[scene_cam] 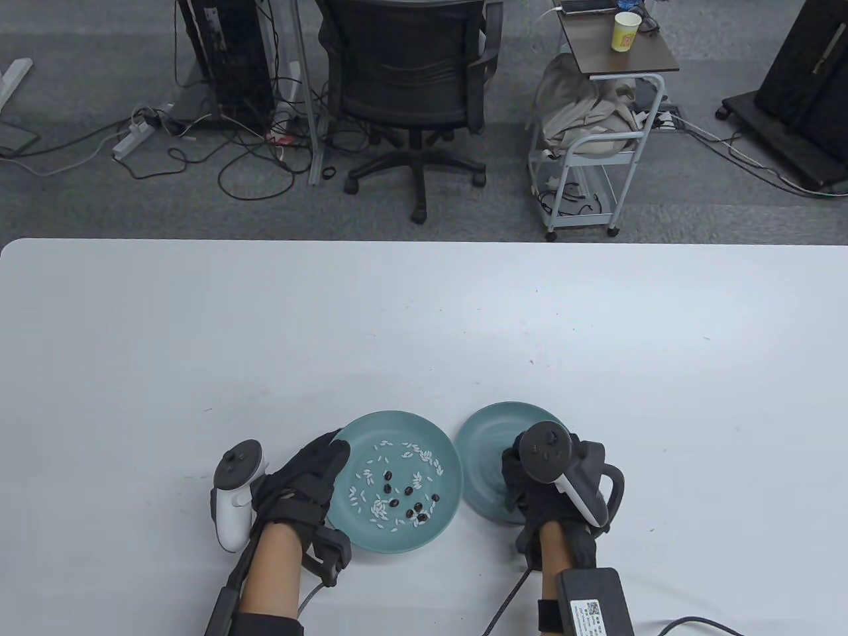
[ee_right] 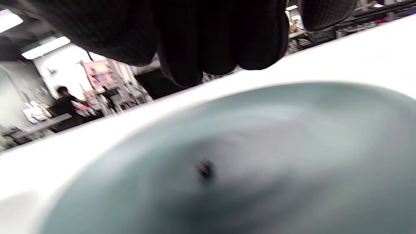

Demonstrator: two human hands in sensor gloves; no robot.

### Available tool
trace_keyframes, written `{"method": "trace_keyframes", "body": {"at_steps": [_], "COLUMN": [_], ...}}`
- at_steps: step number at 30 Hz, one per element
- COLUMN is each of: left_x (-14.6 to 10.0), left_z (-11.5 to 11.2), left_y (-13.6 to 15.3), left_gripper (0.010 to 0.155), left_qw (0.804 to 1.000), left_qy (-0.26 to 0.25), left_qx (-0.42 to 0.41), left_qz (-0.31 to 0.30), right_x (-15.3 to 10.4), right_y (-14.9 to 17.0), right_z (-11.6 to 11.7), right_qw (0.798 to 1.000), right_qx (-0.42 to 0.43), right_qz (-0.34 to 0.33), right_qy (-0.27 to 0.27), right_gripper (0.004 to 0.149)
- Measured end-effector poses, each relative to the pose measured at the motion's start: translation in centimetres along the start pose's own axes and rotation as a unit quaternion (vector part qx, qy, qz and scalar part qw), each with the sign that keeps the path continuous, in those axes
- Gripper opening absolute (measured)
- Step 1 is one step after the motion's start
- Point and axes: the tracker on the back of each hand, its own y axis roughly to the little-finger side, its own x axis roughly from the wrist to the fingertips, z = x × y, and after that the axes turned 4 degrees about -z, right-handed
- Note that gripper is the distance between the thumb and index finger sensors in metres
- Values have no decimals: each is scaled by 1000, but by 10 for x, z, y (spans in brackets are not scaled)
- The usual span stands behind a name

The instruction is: Pick coffee beans with hand pinch into plate

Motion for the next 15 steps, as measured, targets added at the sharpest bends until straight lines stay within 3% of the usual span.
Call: {"method": "trace_keyframes", "body": {"at_steps": [6, 9, 12, 15], "left_x": [2, 2, 2, 3], "left_z": [6, 7, 7, 7], "left_y": [3, 3, 4, 4], "left_gripper": [50, 50, 50, 50], "left_qw": [1000, 1000, 1000, 1000], "left_qy": [-9, -10, -8, -6], "left_qx": [-11, -12, -11, -8], "left_qz": [11, 10, 11, 11], "right_x": [-25, -37, -42, -42], "right_y": [-78, -109, -126, -136], "right_z": [-29, -22, -10, 2], "right_qw": [987, 979, 975, 970], "right_qx": [12, -25, -77, -93], "right_qz": [-152, -200, -202, -219], "right_qy": [43, 33, -42, -49], "right_gripper": [44, 45, 45, 43]}}
